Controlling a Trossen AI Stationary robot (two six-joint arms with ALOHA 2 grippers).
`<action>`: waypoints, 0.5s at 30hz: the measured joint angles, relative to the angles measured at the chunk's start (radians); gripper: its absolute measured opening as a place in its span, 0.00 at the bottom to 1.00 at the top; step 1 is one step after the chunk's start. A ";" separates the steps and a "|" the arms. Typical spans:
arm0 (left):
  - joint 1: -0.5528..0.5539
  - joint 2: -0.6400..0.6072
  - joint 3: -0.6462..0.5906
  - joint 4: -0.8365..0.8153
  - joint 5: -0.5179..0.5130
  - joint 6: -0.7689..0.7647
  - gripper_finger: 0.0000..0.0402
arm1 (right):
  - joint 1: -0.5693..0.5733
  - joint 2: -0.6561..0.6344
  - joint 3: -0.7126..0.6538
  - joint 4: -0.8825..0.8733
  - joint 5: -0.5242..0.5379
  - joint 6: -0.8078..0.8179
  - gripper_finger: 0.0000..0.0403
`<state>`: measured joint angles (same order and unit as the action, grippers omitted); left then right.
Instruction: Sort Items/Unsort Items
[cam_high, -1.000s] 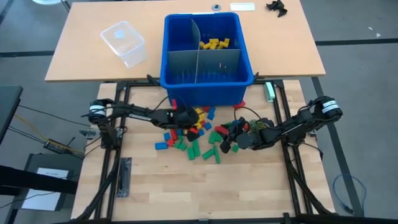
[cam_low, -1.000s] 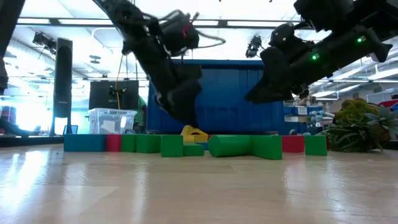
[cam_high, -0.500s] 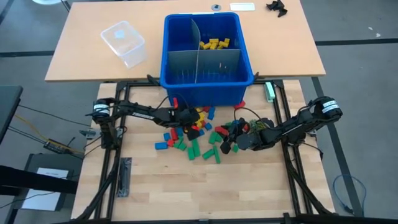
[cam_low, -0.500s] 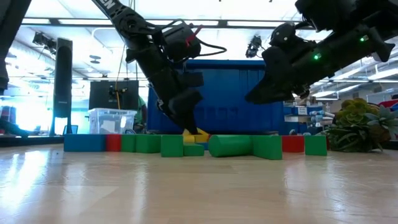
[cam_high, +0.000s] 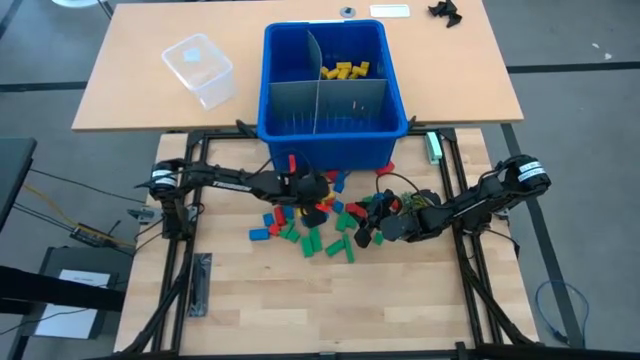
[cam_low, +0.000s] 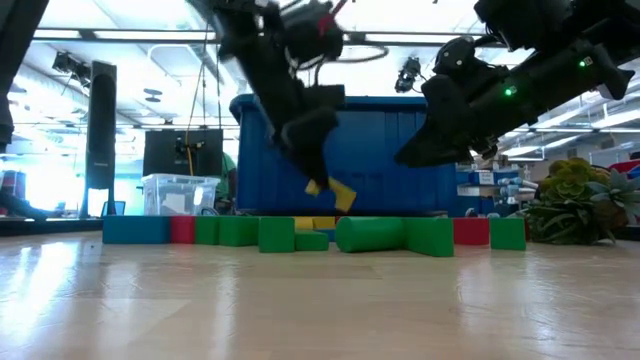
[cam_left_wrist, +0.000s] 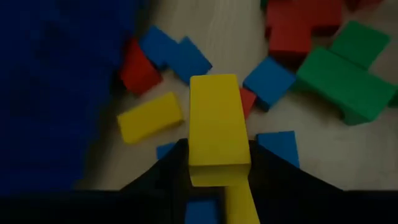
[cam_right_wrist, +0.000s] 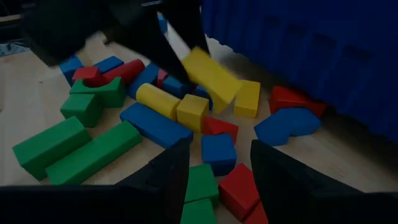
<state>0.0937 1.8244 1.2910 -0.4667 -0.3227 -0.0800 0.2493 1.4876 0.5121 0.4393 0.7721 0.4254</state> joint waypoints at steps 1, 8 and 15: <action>-0.008 0.000 0.030 -0.030 -0.014 0.014 0.35 | 0.000 0.000 0.000 0.000 0.000 0.000 0.42; -0.040 -0.001 0.248 -0.194 -0.086 0.085 0.35 | 0.012 0.000 0.000 0.000 0.001 -0.008 0.42; -0.042 -0.002 0.379 -0.208 -0.102 0.139 0.35 | 0.022 0.000 0.000 0.000 0.002 -0.011 0.42</action>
<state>0.0521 1.8225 1.6701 -0.6745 -0.4244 0.0593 0.2715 1.4876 0.5121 0.4397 0.7745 0.4149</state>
